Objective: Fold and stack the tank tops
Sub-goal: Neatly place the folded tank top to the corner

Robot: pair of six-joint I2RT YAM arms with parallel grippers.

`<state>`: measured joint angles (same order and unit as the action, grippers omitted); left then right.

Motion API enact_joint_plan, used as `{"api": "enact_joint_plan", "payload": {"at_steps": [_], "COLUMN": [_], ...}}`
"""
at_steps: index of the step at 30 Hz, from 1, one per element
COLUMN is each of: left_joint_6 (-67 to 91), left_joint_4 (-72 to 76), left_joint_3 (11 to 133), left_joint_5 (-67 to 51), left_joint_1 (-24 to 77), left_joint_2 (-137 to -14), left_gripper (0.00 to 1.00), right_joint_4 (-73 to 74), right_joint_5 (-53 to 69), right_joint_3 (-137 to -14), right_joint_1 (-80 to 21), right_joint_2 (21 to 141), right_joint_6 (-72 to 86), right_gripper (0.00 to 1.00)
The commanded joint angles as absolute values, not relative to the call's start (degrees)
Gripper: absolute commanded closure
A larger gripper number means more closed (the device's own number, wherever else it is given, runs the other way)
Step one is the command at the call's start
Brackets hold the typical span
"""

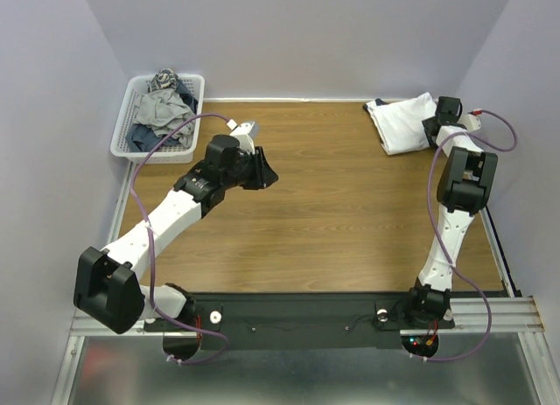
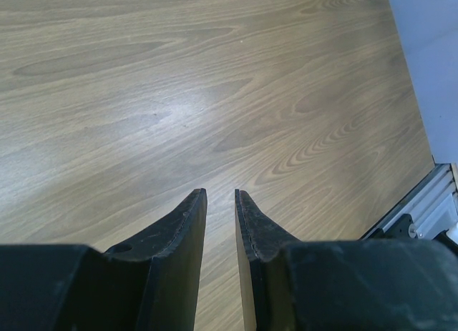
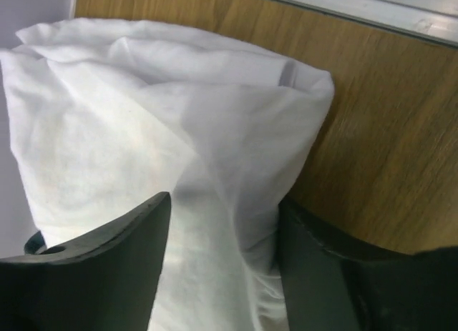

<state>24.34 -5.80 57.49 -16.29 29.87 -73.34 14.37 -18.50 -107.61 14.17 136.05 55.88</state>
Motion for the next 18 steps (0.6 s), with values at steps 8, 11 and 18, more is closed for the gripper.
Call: {"api": "enact_joint_plan", "payload": {"at_steps": [8, 11, 18], "left_joint_6": [24.2, 24.3, 24.4], "left_joint_4": [-4.2, -4.7, -6.4], "left_joint_3": [58.3, 58.5, 59.8], "left_joint_5": [-16.5, -16.1, -14.8], "left_joint_1": [29.5, 29.4, 28.6], "left_joint_2": [-71.2, -70.8, -69.5], "left_gripper": [0.66, 0.66, 0.66], "right_joint_4": [20.5, 20.5, 20.6], "right_joint_5": [-15.5, -15.6, -17.4], "right_joint_3": [-94.5, -91.9, -90.4], "right_joint_1": [13.8, 13.8, 14.2], "right_joint_2": [125.3, 122.7, 120.6], "right_joint_6": [54.7, 54.1, 49.8], "right_gripper": [0.18, 0.15, 0.00]}}
